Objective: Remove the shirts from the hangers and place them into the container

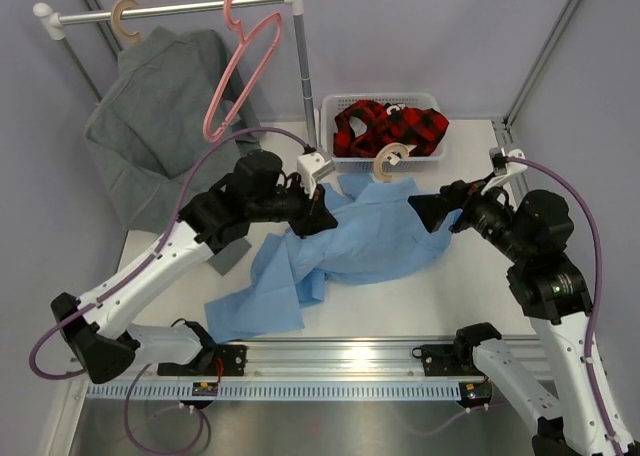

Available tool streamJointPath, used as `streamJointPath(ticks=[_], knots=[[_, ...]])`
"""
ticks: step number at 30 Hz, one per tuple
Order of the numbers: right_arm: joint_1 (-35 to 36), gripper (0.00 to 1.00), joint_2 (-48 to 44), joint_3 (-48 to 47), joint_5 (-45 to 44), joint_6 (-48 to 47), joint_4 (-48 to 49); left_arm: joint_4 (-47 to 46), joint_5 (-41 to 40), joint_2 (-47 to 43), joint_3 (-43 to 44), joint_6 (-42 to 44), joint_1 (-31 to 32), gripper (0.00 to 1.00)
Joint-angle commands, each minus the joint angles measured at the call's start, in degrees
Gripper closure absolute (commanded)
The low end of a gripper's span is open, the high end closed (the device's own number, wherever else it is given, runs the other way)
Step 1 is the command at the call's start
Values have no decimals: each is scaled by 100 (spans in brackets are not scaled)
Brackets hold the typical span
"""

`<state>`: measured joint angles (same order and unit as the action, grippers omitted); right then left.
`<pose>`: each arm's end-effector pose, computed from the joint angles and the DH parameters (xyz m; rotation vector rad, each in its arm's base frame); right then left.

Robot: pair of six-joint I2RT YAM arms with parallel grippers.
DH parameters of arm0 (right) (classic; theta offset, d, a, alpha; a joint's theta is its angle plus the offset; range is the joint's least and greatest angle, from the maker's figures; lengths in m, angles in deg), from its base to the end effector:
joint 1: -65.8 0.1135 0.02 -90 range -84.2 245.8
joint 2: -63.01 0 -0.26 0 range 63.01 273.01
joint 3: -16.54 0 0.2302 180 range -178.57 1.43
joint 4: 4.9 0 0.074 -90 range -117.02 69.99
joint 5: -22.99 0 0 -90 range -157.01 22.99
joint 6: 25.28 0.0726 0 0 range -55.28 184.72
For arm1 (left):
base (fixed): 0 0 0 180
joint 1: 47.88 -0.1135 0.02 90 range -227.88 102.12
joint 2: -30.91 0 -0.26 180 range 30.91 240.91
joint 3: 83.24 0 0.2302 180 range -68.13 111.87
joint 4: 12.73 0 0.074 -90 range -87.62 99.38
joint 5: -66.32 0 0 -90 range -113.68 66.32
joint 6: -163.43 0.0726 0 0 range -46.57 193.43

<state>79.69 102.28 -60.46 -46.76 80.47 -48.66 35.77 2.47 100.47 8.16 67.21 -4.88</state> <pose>0.1319 0.0585 0.4040 -0.2447 1.6983 0.6824 0.1736 -0.2057 0.3803 0.9535 1.9089 -0.9886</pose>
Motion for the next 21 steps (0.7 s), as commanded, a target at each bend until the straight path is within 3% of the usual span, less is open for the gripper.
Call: streamJointPath(ticks=[1,12,21], knots=[[122,3,274,-297,146,-125,219,-868,-655,119,-140,7,278,100],[1642,4,1452,-966,-1233,-231,174,-1335,-866,-92,-800,-143,454,100],[1775,5,2067,-1053,-1418,-221,579,-1308,-945,-100,-888,-81,639,100]])
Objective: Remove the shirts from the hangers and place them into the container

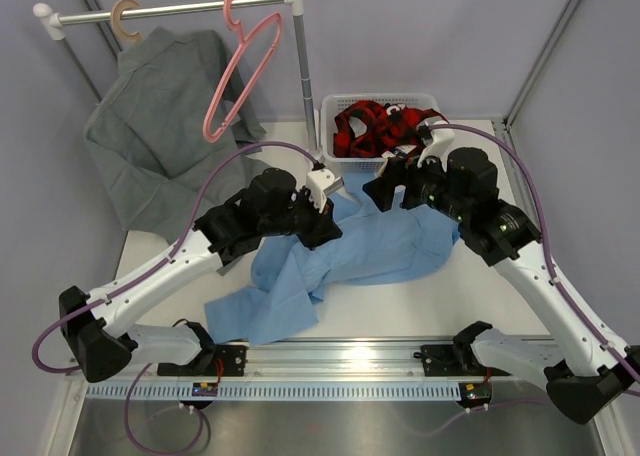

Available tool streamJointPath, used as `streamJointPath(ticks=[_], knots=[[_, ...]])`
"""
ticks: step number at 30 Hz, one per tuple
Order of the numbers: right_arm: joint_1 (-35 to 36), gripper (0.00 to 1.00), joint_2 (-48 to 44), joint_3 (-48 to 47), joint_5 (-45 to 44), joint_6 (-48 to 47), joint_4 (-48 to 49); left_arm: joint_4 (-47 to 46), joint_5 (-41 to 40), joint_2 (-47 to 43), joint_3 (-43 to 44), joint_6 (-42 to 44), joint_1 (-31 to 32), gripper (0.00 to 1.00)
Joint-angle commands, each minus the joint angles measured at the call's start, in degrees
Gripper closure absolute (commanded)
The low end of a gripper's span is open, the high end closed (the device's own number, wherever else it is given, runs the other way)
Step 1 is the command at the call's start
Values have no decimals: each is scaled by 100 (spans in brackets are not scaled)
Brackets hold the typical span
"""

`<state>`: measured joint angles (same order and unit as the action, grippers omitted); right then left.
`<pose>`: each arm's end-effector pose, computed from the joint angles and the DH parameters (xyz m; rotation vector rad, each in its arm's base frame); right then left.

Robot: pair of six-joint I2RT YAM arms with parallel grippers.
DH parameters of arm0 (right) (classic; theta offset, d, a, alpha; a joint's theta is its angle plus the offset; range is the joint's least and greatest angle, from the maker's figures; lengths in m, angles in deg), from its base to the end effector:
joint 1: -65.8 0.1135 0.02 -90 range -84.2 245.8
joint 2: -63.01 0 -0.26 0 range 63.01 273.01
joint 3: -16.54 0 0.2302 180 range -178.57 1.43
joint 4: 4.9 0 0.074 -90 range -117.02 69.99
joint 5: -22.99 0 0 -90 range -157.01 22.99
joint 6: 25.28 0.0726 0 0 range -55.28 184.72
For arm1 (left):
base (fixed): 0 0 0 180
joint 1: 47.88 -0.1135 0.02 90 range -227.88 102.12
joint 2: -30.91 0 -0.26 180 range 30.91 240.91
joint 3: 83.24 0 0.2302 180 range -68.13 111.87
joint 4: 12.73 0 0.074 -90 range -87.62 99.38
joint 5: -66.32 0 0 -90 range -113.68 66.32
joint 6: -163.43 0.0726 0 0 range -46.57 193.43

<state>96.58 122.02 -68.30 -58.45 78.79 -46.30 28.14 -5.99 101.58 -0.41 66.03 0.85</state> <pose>0.1953 0.1289 0.3976 -0.3813 1.8562 0.6790 0.1711 -0.2284 0.3386 0.9524 1.9585 -0.9022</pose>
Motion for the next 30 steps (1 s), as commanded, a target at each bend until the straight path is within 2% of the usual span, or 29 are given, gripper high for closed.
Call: streamJointPath(ticks=[1,6,9,10,14,20,23,24,30], knots=[[94,6,120,-269,-267,-53,387,-537,-99,-221,-31,37,75,100],[121,12,322,-356,-355,-35,466,-528,-99,-256,-49,46,119,100],[138,21,436,-400,-320,-88,492,-519,-91,-247,-49,63,119,100],[156,21,437,-401,-320,-106,493,-519,-91,-238,-49,63,128,100],[208,35,568,-453,-320,-123,484,-510,-99,-221,-49,81,128,100],[244,46,665,-480,-398,-123,519,-519,-82,-229,-57,98,137,100],[270,56,648,-453,-565,-141,528,-510,-82,-238,-66,98,145,100],[270,64,630,-445,-653,-158,536,-510,-82,-256,-75,107,146,100],[270,89,428,-295,-1030,-316,572,-519,-82,-282,-93,90,154,100]])
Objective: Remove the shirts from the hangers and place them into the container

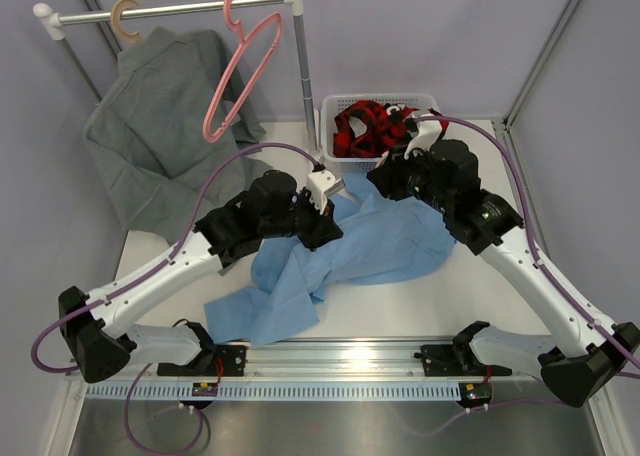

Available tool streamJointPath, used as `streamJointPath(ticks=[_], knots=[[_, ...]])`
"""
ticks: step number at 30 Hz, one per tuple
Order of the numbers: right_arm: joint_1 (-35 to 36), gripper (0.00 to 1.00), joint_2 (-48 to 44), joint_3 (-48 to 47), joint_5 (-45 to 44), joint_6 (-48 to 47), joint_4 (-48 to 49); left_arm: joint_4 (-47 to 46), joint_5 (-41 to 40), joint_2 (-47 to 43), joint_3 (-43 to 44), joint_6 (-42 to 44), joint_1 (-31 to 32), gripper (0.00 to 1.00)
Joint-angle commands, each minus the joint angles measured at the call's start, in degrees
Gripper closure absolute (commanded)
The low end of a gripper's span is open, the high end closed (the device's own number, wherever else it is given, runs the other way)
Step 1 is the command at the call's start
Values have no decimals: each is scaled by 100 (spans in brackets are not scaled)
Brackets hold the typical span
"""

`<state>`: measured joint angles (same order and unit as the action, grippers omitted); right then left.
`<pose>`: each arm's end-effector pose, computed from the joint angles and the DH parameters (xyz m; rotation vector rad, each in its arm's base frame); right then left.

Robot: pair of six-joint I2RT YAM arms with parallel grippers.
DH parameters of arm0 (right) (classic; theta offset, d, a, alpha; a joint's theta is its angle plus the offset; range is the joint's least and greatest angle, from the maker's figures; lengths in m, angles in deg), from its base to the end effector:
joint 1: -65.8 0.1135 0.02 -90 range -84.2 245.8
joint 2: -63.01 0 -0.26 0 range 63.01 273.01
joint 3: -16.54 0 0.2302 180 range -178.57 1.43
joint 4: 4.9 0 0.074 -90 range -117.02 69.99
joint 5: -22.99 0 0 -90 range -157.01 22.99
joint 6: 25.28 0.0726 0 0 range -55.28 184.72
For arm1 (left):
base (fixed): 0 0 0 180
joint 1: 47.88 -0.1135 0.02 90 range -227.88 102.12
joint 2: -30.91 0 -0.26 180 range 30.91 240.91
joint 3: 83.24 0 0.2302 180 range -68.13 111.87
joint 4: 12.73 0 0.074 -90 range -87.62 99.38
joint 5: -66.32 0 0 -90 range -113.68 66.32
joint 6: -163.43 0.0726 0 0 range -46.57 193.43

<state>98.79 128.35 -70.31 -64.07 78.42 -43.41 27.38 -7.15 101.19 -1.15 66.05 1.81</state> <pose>0.2209 0.1478 0.3914 -0.3561 1.8789 0.6057 0.1680 -0.2300 0.3373 0.9554 1.9490 -0.8930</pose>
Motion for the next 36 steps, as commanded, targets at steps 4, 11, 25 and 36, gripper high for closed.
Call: streamJointPath(ticks=[4,11,25,36], knots=[[49,98,-364,-15,-557,-376,318,-434,25,-295,-18,52,58,90],[49,100,-926,398,-602,-595,810,-443,69,-471,52,-71,58,41],[93,100,-1129,627,-1076,-1035,1030,-285,87,-225,588,-273,128,38],[102,100,-1164,618,-1709,-1106,1162,111,-854,-1244,-316,-475,164,39]])
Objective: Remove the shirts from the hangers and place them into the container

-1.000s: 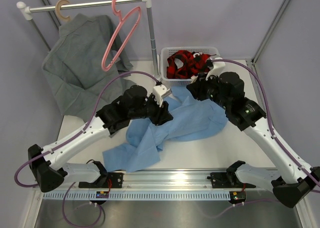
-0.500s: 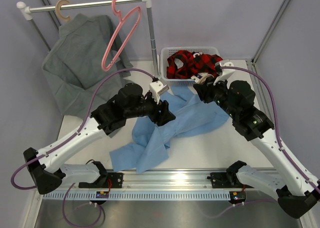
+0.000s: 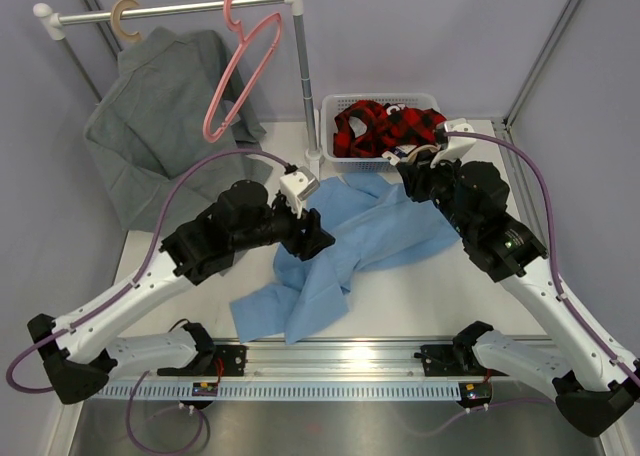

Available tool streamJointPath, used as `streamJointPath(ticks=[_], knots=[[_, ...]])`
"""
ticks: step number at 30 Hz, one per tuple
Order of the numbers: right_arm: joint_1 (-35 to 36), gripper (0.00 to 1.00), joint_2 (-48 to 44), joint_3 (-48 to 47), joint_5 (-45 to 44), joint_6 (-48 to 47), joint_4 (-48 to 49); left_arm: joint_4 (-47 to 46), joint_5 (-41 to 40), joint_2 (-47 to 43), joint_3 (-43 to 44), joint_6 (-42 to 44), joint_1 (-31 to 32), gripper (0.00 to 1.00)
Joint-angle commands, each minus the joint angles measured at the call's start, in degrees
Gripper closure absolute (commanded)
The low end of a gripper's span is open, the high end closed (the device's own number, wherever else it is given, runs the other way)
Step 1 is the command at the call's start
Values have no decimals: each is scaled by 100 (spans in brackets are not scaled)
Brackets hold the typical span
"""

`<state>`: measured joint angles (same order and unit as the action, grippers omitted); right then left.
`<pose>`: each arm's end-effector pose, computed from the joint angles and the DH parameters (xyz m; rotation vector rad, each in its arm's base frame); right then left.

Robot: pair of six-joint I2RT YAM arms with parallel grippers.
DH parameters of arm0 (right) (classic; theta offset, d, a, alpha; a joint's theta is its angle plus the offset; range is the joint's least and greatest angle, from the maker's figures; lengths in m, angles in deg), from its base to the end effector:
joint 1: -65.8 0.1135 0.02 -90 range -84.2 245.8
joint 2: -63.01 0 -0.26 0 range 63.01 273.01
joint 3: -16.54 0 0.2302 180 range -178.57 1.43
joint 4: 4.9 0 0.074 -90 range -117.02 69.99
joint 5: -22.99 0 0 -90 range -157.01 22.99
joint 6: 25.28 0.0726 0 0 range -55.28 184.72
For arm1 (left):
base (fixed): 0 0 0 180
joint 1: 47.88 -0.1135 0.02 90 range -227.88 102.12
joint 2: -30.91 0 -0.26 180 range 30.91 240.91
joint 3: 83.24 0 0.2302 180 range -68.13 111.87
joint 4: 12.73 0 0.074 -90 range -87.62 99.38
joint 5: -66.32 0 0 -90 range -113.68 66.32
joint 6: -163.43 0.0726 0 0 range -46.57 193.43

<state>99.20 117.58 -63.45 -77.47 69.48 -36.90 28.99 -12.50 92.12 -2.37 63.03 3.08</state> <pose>0.1923 0.1110 0.4075 -0.2844 1.6715 0.3462 0.1441 -0.2001 0.3643 0.8385 1.8786 -0.8785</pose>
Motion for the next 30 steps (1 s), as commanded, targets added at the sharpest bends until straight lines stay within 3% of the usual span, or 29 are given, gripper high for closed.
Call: streamJointPath(ticks=[1,6,11,20,26,30], knots=[[52,100,-69,-68,-404,-212,528,-51,-301,-373,-264,-278,37,39],[60,100,-7,-86,-457,-194,599,-51,-327,-329,-493,-437,81,40],[52,100,-16,-95,-431,-203,599,-51,-450,-75,-424,-481,81,48],[61,100,-60,-51,-536,-273,590,-51,-459,75,-291,-455,81,100],[60,100,1,19,-966,-326,581,45,-494,-249,-213,-428,81,100],[60,100,176,28,-1555,-396,467,650,-853,-592,200,-253,81,100]])
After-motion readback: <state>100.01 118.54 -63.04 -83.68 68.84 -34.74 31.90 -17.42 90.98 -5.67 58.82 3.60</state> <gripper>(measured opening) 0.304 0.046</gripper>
